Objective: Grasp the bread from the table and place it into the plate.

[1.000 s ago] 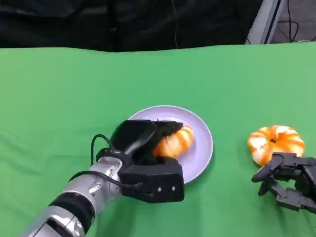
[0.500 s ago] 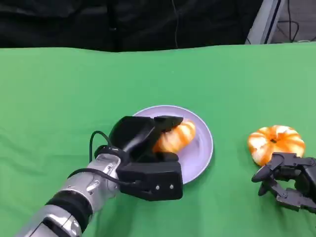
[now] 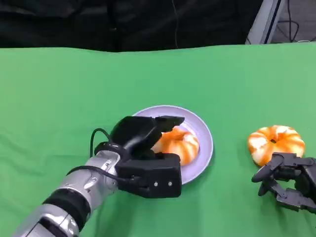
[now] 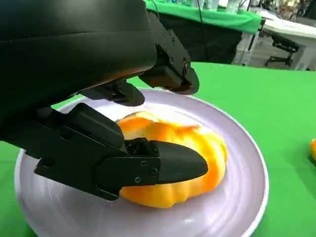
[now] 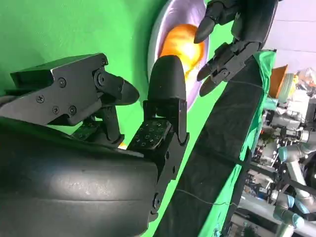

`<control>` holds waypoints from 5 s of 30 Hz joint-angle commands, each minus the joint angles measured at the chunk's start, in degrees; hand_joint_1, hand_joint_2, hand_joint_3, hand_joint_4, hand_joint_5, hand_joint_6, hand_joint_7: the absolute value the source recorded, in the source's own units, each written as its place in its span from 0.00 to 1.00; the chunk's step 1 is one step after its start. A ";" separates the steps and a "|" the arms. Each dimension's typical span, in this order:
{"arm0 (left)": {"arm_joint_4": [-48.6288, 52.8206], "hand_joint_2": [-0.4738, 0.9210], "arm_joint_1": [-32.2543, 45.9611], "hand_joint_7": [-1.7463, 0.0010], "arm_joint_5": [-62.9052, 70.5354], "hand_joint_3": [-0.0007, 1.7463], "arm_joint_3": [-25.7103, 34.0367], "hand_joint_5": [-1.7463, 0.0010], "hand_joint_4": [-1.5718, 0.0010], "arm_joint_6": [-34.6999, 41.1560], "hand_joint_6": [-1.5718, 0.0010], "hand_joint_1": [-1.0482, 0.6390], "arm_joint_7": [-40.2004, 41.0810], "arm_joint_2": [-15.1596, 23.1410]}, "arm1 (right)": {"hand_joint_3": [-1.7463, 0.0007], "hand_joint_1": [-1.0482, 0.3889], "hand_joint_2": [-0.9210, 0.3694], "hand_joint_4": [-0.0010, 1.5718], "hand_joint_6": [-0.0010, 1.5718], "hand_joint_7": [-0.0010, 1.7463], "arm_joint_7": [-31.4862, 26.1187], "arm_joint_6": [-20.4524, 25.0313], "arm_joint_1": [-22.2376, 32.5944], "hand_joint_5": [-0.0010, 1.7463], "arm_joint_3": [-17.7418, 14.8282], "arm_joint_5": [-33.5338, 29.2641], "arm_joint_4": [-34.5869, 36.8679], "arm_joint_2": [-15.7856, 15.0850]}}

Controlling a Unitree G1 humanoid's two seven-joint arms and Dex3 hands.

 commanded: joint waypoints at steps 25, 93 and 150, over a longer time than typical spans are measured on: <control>-11.23 1.00 10.35 0.99 -1.13 0.31 4.22 0.98 0.67 -4.10 0.72 0.11 2.37 8.34 | 0.57 0.75 0.13 0.56 0.60 0.54 -0.12 -0.21 -0.16 0.78 -0.21 0.50 -0.11 -0.75; 0.52 1.00 26.21 0.97 -29.05 0.22 35.49 0.96 0.27 -39.59 0.36 0.59 0.98 6.57 | 0.60 0.76 0.11 0.56 0.60 0.54 0.49 0.49 -0.51 0.78 -0.79 0.18 0.63 -1.46; 1.85 0.94 28.50 0.34 -30.21 0.32 40.23 0.17 0.48 -41.62 0.47 0.58 -0.07 2.54 | 0.61 0.76 0.09 0.56 0.61 0.52 3.17 1.36 -0.51 0.78 -2.03 2.31 0.92 -1.70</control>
